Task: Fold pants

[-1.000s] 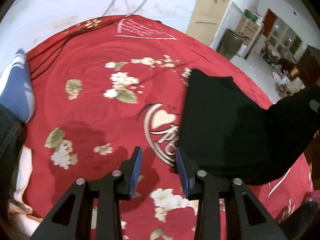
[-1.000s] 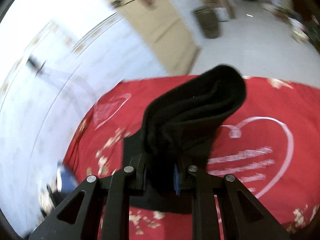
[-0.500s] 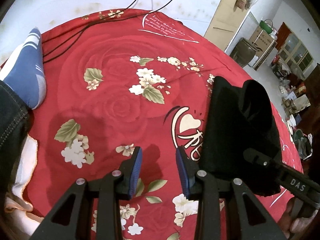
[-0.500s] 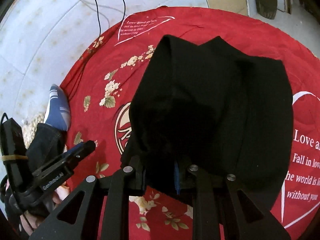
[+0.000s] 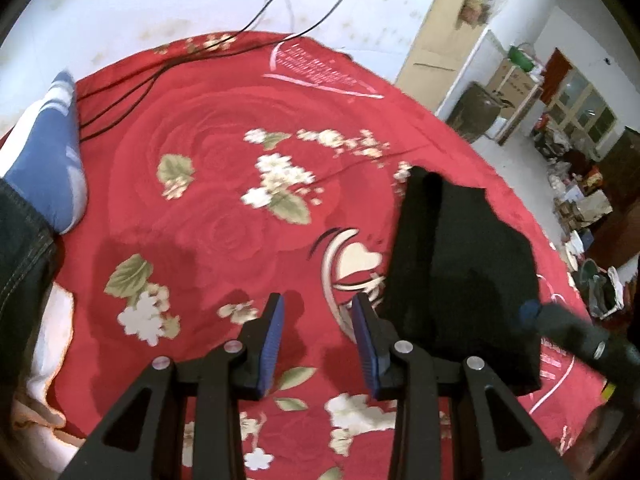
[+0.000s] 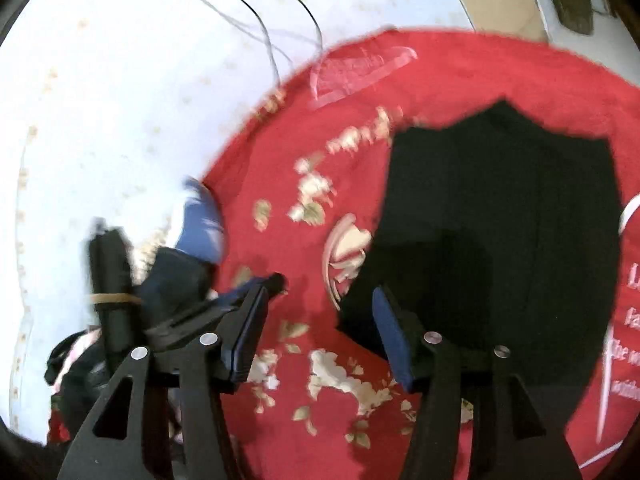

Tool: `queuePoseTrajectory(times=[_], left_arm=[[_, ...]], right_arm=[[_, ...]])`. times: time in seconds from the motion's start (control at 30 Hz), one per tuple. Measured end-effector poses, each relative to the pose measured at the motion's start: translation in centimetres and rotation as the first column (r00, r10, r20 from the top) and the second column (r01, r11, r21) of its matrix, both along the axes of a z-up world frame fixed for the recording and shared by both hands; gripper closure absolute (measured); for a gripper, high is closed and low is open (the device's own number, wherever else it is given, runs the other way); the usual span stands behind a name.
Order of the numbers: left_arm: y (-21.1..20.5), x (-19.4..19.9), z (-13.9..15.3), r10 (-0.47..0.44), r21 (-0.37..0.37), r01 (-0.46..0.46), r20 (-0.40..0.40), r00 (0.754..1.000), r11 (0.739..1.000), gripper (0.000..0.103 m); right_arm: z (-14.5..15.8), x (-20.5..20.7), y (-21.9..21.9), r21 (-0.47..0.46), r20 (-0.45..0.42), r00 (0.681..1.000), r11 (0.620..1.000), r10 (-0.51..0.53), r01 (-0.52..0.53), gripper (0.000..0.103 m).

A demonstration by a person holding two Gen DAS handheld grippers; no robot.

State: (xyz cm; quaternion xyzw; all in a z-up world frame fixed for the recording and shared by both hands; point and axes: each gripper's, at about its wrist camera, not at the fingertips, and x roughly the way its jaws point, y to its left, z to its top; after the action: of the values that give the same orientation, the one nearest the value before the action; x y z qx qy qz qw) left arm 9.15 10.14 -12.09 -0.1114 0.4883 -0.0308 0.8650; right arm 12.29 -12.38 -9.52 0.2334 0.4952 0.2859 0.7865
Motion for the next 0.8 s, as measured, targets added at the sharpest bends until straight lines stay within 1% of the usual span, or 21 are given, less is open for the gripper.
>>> queuePoseTrajectory(times=[0.07,0.1,0.13,0.17,0.2,0.23,0.27,0.3,0.33,0.37,0.43,0.47,0.5,0.57,0.63,0.7,0.8], left_arm=[[-0.9,0.1,0.6,-0.034,-0.012,0.035,0.019,0.999,0.999,0.066],[-1.7,0.1,0.9,-0.058,-0.013,0.059,0.032,0.998,0.998,0.066],[-2.3,0.2,1.1,-0.081,-0.011,0.081,0.04,0.996,0.997,0.066],[-2.9,0.3,1.2,-0.1,-0.01,0.101,0.045,0.994,0.995,0.065],[-3.7,0.5,1.4,-0.126,-0.008,0.127,0.051,0.991,0.992,0.064],[-4.5,0.7,1.4,-0.146,-0.005,0.146,0.053,0.988,0.989,0.064],[-5.1,0.9,1.5,-0.161,-0.001,0.161,0.054,0.985,0.987,0.064],[-6.0,1.3,1.4,-0.181,0.004,0.181,0.053,0.982,0.983,0.064],[-6.7,1.8,1.4,-0.197,0.009,0.197,0.05,0.979,0.98,0.064],[-7.2,2.1,1.4,-0.21,0.013,0.209,0.05,0.977,0.978,0.064],[-8.4,3.2,1.5,-0.233,0.022,0.232,0.055,0.971,0.973,0.064],[-9.0,3.8,1.6,-0.246,0.027,0.245,0.061,0.967,0.969,0.064],[-9.5,4.3,1.7,-0.259,0.033,0.257,0.07,0.963,0.966,0.064],[-10.5,5.5,2.0,-0.292,0.041,0.29,0.089,0.952,0.956,0.064],[-11.8,7.1,2.0,-0.323,0.061,0.318,0.1,0.941,0.946,0.064],[-12.6,8.4,1.5,-0.344,0.079,0.337,0.103,0.933,0.938,0.064],[-13.2,10.6,-0.4,-0.339,0.102,0.332,0.061,0.939,0.938,0.064]], right_arm=[[0.8,-0.3,-2.0,-0.028,0.052,0.997,0.998,-0.057,0.059,0.048],[0.6,-0.3,-3.0,-0.057,0.056,0.994,0.994,-0.094,0.097,0.048],[0.2,-0.1,-4.1,-0.095,0.05,0.99,0.986,-0.135,0.139,0.055],[-0.5,0.1,-5.2,-0.12,0.039,0.984,0.977,-0.174,0.177,0.071],[-1.3,0.3,-6.0,-0.146,0.019,0.979,0.968,-0.202,0.203,0.077],[-2.7,0.6,-6.7,-0.208,-0.018,0.972,0.951,-0.236,0.227,0.08],[-3.7,0.8,-6.9,-0.243,-0.048,0.969,0.944,-0.241,0.223,0.08],[-5.2,1.1,-6.9,-0.259,-0.104,0.97,0.948,-0.219,0.186,0.081],[-6.2,1.1,-6.6,-0.242,-0.139,0.974,0.96,-0.178,0.141,0.081],[-5.8,1.2,-6.6,-0.235,-0.117,0.977,0.961,-0.176,0.145,0.081],[-5.0,1.4,-7.0,-0.163,-0.127,0.979,0.977,-0.162,0.14,0.081],[-4.5,1.5,-7.5,-0.131,-0.111,0.977,0.977,-0.184,0.169,0.081],[-4.1,1.6,-7.9,-0.134,-0.093,0.975,0.973,-0.202,0.189,0.081],[-3.4,2.4,-9.2,-0.172,-0.051,0.966,0.955,-0.254,0.242,0.081],[-3.7,3.5,-10.3,-0.207,-0.048,0.956,0.94,-0.288,0.272,0.081],[-4.2,4.7,-10.8,-0.222,-0.044,0.952,0.932,-0.303,0.286,0.081],[-4.8,6.3,-11.6,-0.251,-0.027,0.953,0.925,-0.302,0.286,0.081]])
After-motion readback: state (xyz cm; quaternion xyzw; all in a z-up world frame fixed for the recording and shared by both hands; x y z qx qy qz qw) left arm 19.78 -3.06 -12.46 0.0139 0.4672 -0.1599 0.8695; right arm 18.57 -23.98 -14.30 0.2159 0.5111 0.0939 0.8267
